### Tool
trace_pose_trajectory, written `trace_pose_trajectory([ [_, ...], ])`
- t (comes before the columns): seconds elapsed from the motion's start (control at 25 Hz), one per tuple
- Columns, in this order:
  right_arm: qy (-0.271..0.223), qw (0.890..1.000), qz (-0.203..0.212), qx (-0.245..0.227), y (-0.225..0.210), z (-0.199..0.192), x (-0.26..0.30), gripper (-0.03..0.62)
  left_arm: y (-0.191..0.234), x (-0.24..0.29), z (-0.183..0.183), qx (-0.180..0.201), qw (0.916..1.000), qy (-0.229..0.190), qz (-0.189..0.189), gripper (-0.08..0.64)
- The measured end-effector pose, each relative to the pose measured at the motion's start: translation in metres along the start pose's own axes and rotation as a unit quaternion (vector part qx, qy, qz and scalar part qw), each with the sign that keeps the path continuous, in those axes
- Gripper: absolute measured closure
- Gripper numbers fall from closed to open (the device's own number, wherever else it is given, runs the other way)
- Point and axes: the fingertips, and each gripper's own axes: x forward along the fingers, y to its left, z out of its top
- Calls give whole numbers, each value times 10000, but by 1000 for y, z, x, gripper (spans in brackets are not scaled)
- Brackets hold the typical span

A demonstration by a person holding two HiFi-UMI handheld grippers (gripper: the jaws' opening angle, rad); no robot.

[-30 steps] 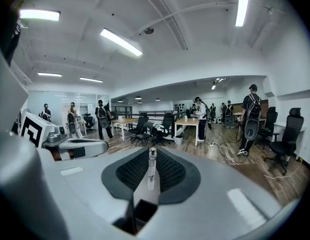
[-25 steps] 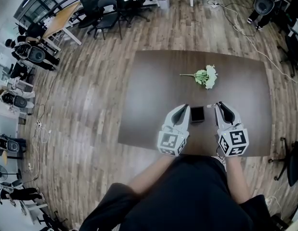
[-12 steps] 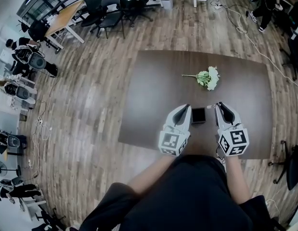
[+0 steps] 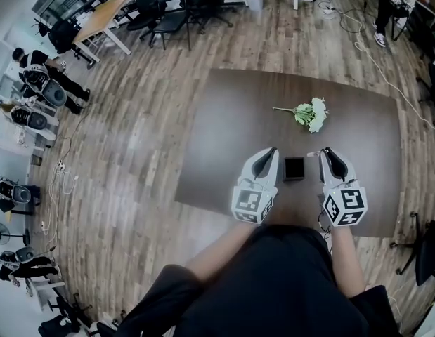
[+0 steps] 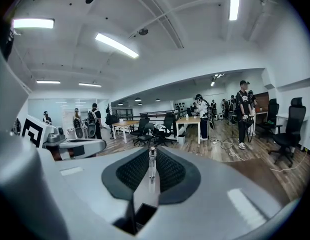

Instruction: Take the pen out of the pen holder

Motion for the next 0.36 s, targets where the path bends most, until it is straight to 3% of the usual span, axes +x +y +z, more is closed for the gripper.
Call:
trace_pose_trajectory([
  [0.36,7,10000,56,-16,-6,0,9,545,5,5,-7,4,9999,93,56,557],
])
